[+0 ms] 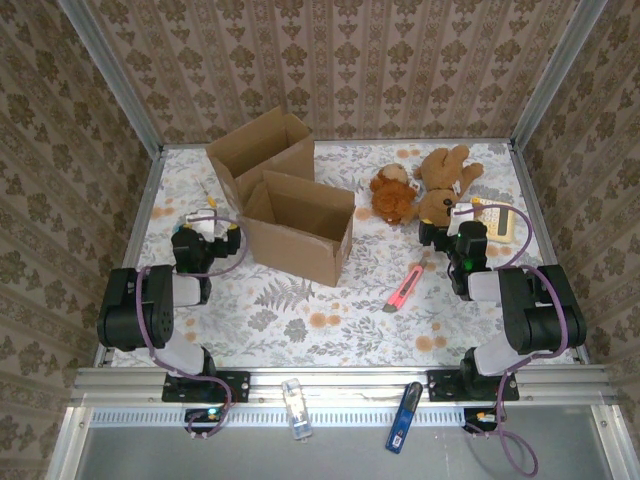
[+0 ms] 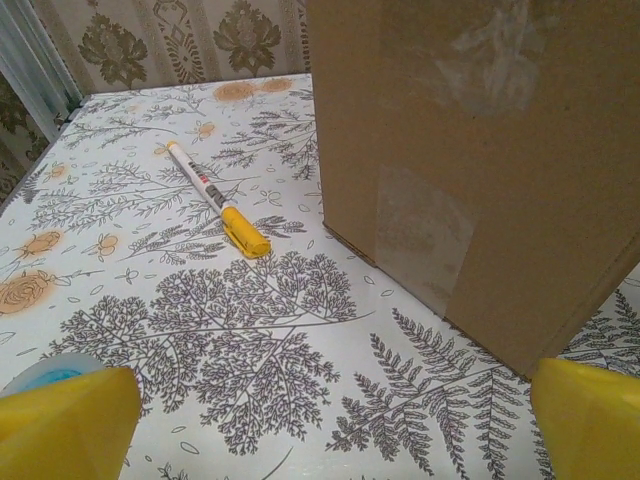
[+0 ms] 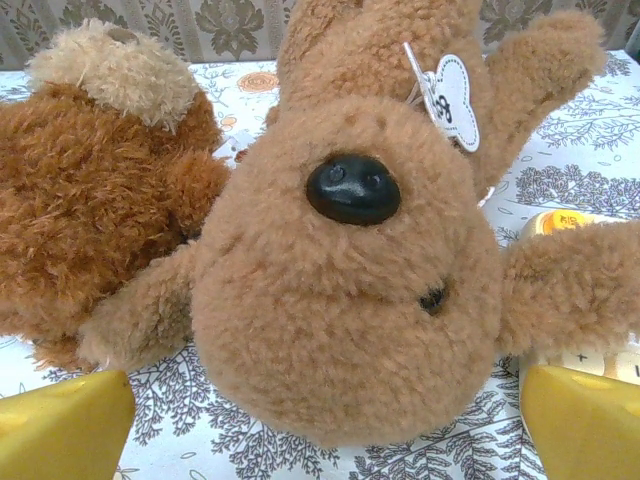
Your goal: Unpack the express box
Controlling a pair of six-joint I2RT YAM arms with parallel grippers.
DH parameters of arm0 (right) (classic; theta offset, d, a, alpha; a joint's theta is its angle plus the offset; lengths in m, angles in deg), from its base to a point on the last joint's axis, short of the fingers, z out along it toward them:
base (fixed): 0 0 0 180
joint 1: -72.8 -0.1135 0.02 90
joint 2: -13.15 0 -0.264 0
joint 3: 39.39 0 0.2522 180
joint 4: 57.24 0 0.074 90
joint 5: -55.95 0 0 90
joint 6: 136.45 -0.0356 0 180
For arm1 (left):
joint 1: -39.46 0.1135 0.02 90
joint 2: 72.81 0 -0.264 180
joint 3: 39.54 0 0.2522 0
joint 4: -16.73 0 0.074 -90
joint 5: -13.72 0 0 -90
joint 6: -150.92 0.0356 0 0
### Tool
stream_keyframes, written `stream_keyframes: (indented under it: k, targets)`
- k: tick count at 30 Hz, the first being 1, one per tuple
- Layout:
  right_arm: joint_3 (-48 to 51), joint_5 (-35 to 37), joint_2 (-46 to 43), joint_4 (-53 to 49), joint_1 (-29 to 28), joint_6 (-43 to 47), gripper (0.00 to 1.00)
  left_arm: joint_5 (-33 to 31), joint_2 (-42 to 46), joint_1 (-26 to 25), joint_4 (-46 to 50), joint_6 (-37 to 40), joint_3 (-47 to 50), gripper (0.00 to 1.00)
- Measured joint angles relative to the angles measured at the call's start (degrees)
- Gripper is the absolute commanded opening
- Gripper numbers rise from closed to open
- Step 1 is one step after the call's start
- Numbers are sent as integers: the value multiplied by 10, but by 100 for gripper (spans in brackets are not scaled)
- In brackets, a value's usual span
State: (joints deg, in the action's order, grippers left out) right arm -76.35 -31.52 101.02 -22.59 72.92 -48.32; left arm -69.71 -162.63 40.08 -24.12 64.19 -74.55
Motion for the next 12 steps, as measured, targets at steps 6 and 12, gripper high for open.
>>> stream_keyframes:
  k: [6, 12]
  targets:
    - [0, 0, 0, 0, 0, 0, 100, 0, 0, 0, 15, 2, -1, 100]
    - [0, 0, 0, 0, 0, 0, 100, -8, 0, 0, 24, 2, -3, 100]
